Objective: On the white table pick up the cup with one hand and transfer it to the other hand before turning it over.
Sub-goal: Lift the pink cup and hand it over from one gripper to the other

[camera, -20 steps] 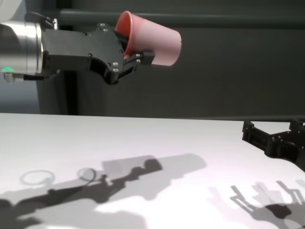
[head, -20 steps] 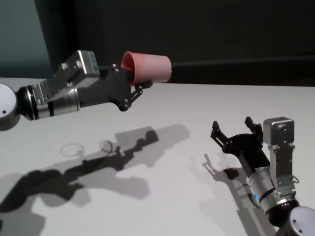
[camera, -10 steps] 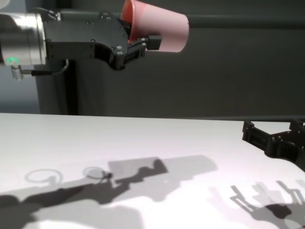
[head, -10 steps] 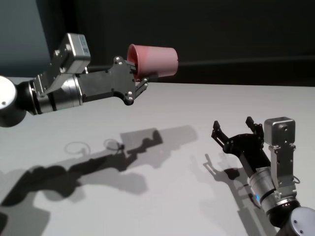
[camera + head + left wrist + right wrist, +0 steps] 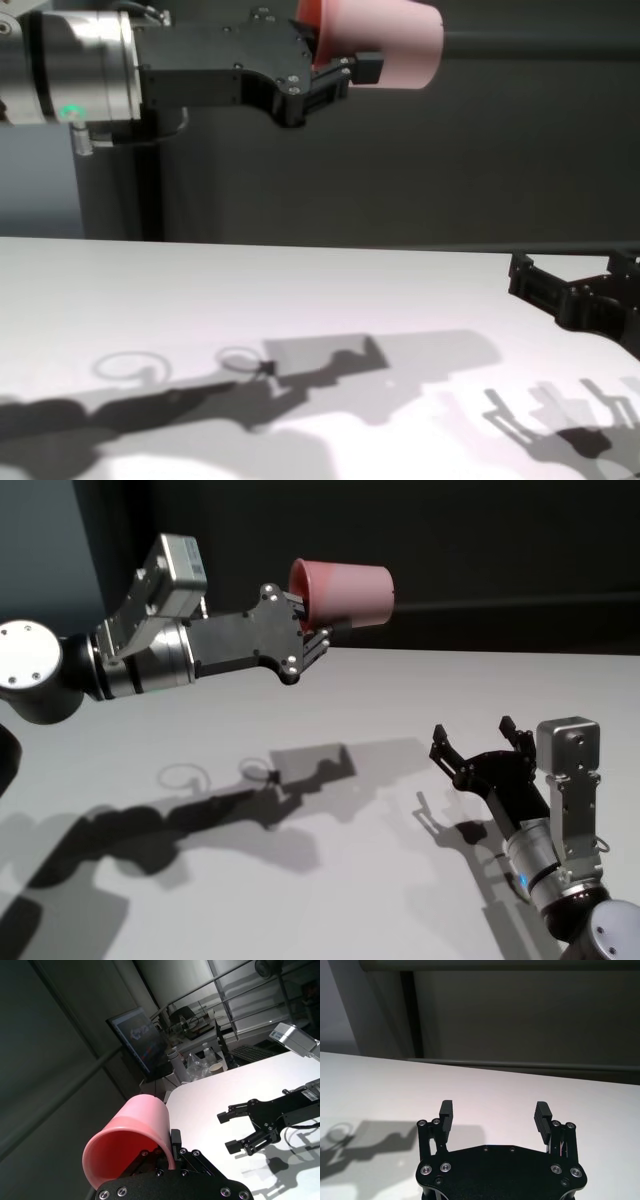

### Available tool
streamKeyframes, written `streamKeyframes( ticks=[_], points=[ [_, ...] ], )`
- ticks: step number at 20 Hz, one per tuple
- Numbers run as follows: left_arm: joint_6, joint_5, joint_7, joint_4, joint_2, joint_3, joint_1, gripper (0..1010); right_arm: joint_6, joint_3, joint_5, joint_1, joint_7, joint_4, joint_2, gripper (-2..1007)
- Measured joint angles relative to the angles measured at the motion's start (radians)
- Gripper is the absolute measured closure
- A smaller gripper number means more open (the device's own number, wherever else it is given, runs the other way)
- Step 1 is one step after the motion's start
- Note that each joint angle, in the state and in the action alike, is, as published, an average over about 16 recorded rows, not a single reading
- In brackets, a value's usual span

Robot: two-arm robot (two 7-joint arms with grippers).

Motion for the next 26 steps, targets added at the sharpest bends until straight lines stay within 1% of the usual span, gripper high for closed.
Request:
streamKeyframes(
  ticks=[8, 13, 19, 23, 26],
  points=[
    [-0.011, -0.04, -0.022, 0.053, -0.046, 0.017, -0.033, 973, 0.0, 0.0, 0.0, 0.0, 0.0, 0.0, 0.0, 3],
    [-0.014, -0.055, -0.027, 0.077, -0.065, 0.024, -0.045, 973, 0.0, 0.0, 0.0, 0.0, 0.0, 0.0, 0.0, 3],
    [-0.015, -0.058, -0.026, 0.088, -0.075, 0.029, -0.048, 973, 0.0, 0.0, 0.0, 0.0, 0.0, 0.0, 0.0, 3],
    [-0.014, -0.057, -0.025, 0.088, -0.075, 0.03, -0.048, 973, 0.0, -0.001, -0.002, 0.0, 0.0, 0.0, 0.0, 3],
    [-0.013, -0.057, -0.026, 0.087, -0.074, 0.029, -0.048, 973, 0.001, -0.006, -0.011, 0.002, 0.002, -0.001, -0.002, 3]
  ],
)
